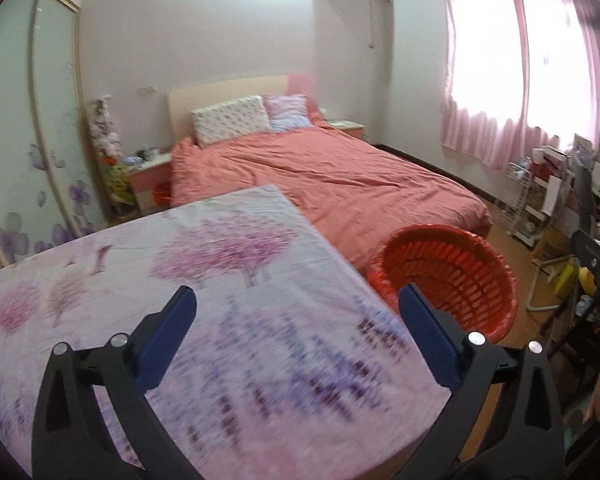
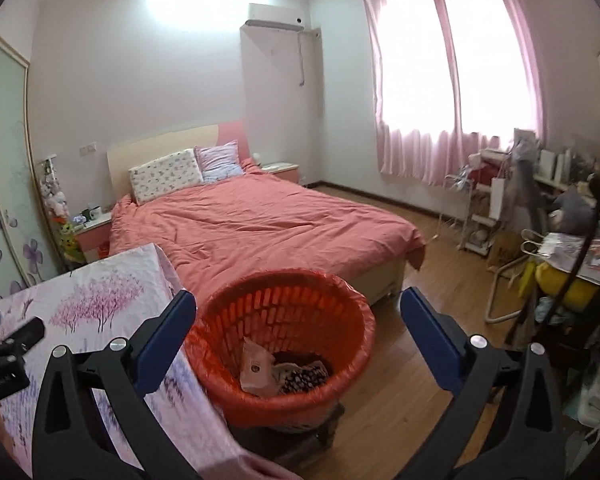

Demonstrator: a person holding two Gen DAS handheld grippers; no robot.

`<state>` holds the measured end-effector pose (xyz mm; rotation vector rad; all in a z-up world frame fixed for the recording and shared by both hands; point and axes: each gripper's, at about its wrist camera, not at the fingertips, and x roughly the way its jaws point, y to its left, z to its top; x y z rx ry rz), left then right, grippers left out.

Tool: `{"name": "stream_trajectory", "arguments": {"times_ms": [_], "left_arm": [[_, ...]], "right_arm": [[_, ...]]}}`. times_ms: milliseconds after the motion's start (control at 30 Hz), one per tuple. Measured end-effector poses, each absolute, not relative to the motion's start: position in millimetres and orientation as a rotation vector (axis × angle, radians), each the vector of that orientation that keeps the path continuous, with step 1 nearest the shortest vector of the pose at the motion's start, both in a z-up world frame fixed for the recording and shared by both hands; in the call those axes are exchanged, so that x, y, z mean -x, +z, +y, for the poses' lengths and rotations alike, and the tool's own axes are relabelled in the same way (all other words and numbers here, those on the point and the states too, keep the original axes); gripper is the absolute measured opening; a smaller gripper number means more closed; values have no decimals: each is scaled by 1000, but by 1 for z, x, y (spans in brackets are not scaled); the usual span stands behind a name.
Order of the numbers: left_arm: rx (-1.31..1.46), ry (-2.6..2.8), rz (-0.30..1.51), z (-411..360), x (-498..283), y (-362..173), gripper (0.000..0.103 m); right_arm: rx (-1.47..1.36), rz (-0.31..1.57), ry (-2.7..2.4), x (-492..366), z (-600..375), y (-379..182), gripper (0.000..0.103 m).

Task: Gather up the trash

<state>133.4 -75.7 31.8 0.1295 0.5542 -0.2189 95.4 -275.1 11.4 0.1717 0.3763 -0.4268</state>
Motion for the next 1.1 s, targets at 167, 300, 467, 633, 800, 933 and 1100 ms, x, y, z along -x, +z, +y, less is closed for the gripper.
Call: {"name": "stream_trajectory", "arguments": {"times_ms": [167,300,467,633,800,933,1100], "left_arm": [[-109,-112,539,-43,-93,25,99],[-78,-31,517,-18,-61,15,99],[-42,25,496,2,-32,7,99],[-34,50,488,8,-16,-1,99],[-18,50,510,12,-12,-7,99],[-21,51,526,11,-12,-11,99],[-16,50,551,9,-15,-17,99]], "right_arm": [[-155,349,-407,-67,-246,4,101],[-135,332,-416,-51,-228,-1,101],[-104,326,-413,-43,-215,-3,101],[-84,341,-399,-38,-205,-9,101],[-88,379,-395,-39,-205,-16,101],[-111,420,-394,-42,-209,-21,101],[-99,439,-401,-40,-201,-29,101]]}}
